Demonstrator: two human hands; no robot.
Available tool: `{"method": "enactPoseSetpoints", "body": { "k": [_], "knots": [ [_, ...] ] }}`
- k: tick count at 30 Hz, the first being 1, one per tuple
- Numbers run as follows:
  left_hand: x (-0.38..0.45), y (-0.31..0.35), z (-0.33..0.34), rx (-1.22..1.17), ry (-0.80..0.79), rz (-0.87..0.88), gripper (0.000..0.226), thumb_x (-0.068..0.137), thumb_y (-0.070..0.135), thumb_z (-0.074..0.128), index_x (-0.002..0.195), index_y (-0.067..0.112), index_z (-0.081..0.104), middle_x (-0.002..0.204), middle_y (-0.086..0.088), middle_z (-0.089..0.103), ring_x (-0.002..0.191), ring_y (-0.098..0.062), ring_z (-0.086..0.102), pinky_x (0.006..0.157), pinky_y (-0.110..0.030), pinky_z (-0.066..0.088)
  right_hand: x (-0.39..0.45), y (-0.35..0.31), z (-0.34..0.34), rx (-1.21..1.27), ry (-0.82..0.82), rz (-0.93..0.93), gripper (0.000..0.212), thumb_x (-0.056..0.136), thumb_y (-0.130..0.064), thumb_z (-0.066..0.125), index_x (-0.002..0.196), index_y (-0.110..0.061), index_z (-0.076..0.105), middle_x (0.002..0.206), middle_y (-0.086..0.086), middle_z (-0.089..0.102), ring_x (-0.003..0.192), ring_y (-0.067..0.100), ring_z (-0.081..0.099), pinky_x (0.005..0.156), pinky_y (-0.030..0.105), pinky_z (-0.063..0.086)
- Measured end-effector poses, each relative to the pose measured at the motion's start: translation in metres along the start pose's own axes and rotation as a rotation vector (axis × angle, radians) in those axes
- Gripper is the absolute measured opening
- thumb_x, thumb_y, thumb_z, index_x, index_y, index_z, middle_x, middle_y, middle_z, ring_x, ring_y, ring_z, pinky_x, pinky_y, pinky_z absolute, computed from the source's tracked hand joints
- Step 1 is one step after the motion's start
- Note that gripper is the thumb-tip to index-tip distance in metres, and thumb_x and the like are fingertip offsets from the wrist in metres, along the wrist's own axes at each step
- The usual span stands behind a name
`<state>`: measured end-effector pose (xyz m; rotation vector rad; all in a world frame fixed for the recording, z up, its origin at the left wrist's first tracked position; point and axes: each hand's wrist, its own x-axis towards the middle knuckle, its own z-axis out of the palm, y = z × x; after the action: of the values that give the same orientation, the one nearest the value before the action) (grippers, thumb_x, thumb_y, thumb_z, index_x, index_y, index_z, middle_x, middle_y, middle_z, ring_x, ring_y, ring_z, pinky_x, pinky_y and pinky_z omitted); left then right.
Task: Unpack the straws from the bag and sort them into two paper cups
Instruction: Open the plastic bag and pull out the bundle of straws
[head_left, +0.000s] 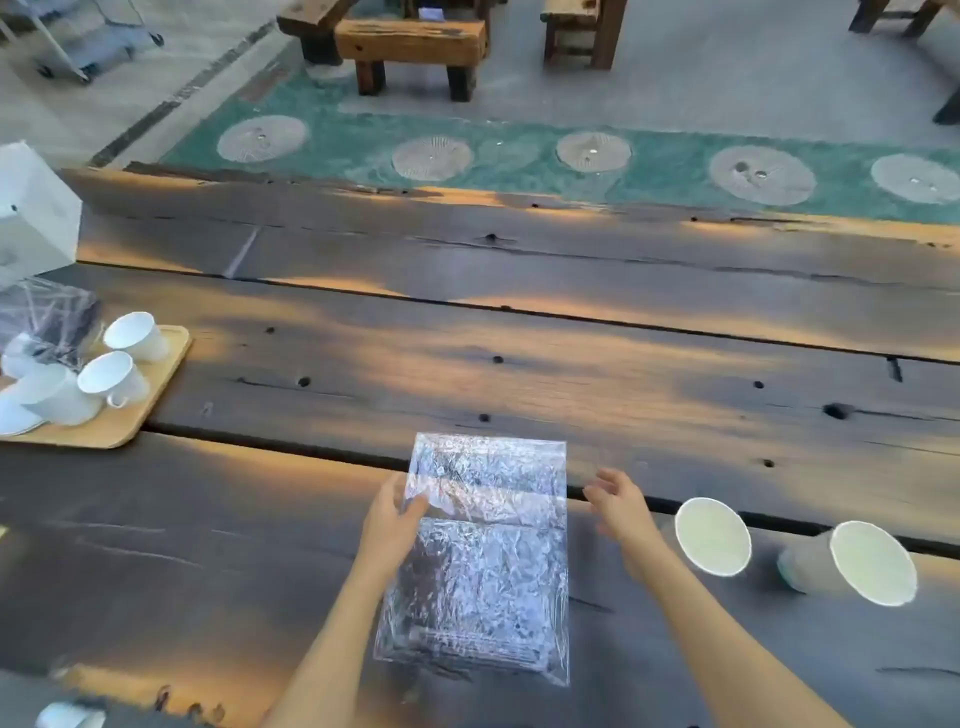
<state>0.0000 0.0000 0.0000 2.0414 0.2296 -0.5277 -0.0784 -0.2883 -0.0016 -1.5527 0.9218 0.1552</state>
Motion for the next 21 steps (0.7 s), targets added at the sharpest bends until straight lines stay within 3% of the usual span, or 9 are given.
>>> {"method": "enactPoseSetpoints", "body": {
  "k": [8, 10, 12, 14, 17, 21],
  "knots": [
    [0.068, -0.002, 0.010, 0.036, -0.011, -0.157, 0.053, 0.100, 0.026, 0.053, 0.150, 0.022, 0.036, 0.142, -0.007, 0.052, 0.109, -0.019, 0.053, 0.091, -0.042, 0.046, 0.048, 0.004, 0.022, -0.019, 0.032, 0.217, 0.043, 0.098, -0.014, 0.053, 0.141, -0.013, 0.044, 0.118, 0.004, 0.055, 0.099, 0.025, 0.059, 0.074, 0.036, 0.049],
    [0.080, -0.004, 0.013, 0.084, 0.005, -0.148, 0.053, 0.099, 0.023, 0.054, 0.150, 0.019, 0.038, 0.146, -0.008, 0.048, 0.120, -0.021, 0.052, 0.098, -0.045, 0.047, 0.057, 0.005, 0.028, -0.047, 0.045, 0.228, 0.041, 0.099, -0.013, 0.051, 0.140, -0.010, 0.045, 0.119, 0.008, 0.058, 0.102, 0.030, 0.061, 0.086, 0.044, 0.052],
    [0.090, -0.003, 0.015, 0.110, 0.046, -0.117, 0.051, 0.099, 0.020, 0.054, 0.148, 0.017, 0.041, 0.148, -0.009, 0.048, 0.116, -0.017, 0.054, 0.097, -0.045, 0.050, 0.064, 0.004, 0.033, -0.096, 0.061, 0.219, 0.041, 0.098, -0.011, 0.051, 0.139, -0.008, 0.046, 0.126, 0.010, 0.058, 0.107, 0.028, 0.060, 0.098, 0.049, 0.049],
    [0.099, -0.001, 0.016, 0.109, 0.067, -0.110, 0.049, 0.098, 0.018, 0.054, 0.146, 0.015, 0.044, 0.146, -0.008, 0.048, 0.103, -0.015, 0.056, 0.086, -0.038, 0.052, 0.070, 0.004, 0.037, -0.126, 0.061, 0.207, 0.040, 0.097, -0.007, 0.051, 0.136, -0.007, 0.047, 0.120, 0.006, 0.057, 0.108, 0.027, 0.059, 0.100, 0.050, 0.050],
    [0.111, 0.002, 0.016, 0.061, 0.064, -0.164, 0.042, 0.099, 0.014, 0.051, 0.141, 0.016, 0.047, 0.136, -0.005, 0.054, 0.090, -0.021, 0.063, 0.069, -0.032, 0.051, 0.075, 0.000, 0.043, -0.052, 0.056, 0.210, 0.031, 0.097, -0.002, 0.051, 0.127, -0.009, 0.048, 0.102, 0.000, 0.057, 0.084, 0.022, 0.064, 0.088, 0.046, 0.056],
    [0.112, 0.007, 0.015, 0.007, 0.073, -0.191, 0.034, 0.098, 0.010, 0.054, 0.132, 0.015, 0.053, 0.105, -0.004, 0.065, 0.068, -0.015, 0.064, 0.051, -0.023, 0.050, 0.073, -0.002, 0.047, -0.054, 0.067, 0.166, 0.021, 0.096, -0.004, 0.057, 0.114, -0.011, 0.050, 0.094, 0.006, 0.061, 0.066, 0.021, 0.062, 0.076, 0.043, 0.058]
  ]
}}
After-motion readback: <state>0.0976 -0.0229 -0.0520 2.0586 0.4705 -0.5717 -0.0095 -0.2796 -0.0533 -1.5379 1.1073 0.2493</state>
